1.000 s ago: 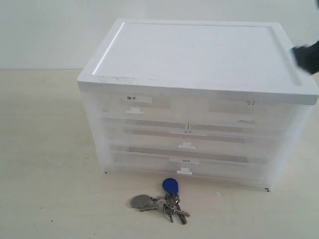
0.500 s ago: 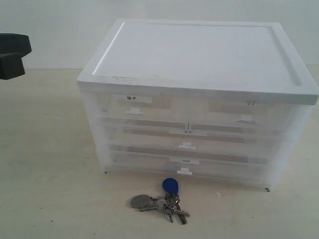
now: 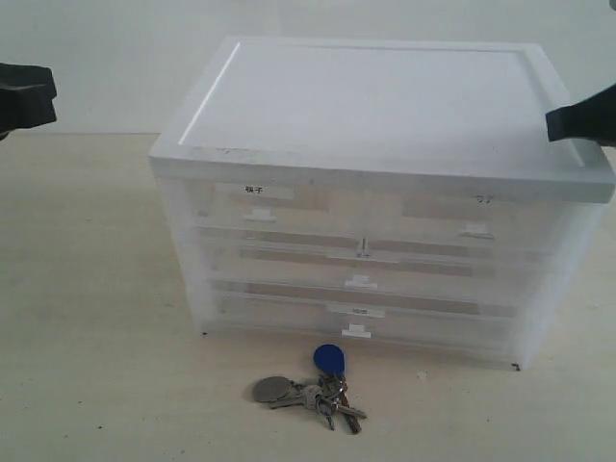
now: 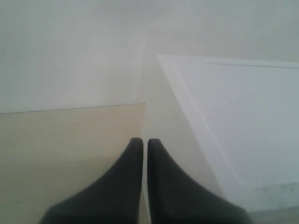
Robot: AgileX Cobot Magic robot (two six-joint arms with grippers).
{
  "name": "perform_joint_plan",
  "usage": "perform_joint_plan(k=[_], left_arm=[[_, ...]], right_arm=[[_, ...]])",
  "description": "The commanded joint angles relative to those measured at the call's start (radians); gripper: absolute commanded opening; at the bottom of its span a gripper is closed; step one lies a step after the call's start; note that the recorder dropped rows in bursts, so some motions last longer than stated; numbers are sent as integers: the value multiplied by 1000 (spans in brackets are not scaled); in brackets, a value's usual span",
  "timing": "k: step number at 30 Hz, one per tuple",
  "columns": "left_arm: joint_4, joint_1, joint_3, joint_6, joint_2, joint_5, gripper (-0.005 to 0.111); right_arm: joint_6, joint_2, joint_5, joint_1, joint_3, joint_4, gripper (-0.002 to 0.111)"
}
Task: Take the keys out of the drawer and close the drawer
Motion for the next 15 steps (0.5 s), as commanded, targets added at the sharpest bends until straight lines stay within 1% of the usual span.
perform_joint_plan(k=[1,2,4,10,12,15], left_arm=[[-11,9,-8,23,47,-28,5],[-11,19,-8,46,70,-47,5],[-11,49,-8,38,118,-103,5],[-11,97,-17,14,227,-368,5],[-11,99,-33,11,251,-393,5],[-11,99,-46,-25,295,-381,5]], right_arm=[[-168,17,-68,-9,-13,115,0],[-172,31,-83,-9,-17,115,0],[-172,63,-74,-9,-33,115,0],[-234,136,-53,13,-73,176,0],[-257,140,-68,35,-90,206,0],[-270,149,-92,77,-113,221,0]])
